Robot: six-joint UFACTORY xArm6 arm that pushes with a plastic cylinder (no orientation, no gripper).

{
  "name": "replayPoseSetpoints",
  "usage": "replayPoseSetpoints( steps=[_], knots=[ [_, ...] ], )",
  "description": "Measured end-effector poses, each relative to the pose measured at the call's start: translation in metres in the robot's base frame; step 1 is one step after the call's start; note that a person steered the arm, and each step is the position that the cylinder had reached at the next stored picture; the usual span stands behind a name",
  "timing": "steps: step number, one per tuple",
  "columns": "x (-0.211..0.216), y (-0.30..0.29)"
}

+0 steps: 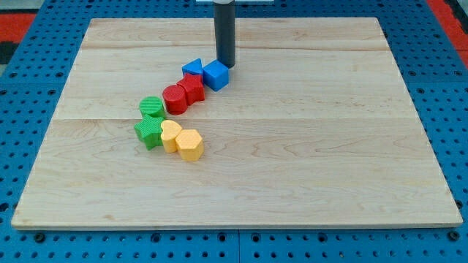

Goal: Move the blue triangle along with blue cube towards center

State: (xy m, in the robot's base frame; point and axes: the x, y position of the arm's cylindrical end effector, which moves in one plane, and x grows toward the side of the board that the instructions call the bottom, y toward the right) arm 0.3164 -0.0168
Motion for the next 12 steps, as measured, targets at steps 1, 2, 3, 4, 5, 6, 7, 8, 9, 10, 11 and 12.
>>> replayPoseSetpoints(
  steps=[1, 2, 3, 4, 5, 6, 7, 8, 9, 10, 11, 12],
  knots=[
    [-0.015, 0.001],
    [-0.034, 0.001],
    [-0.041, -0.017],
    [-0.041, -0.051],
    [-0.035, -0.073],
    [-0.031, -0.073],
    [-0.028, -0.073],
    [-0.016, -0.070],
    [-0.016, -0.065],
    [-0.013, -0.055],
    [-0.009, -0.048],
    [-0.004, -0.045]
  ],
)
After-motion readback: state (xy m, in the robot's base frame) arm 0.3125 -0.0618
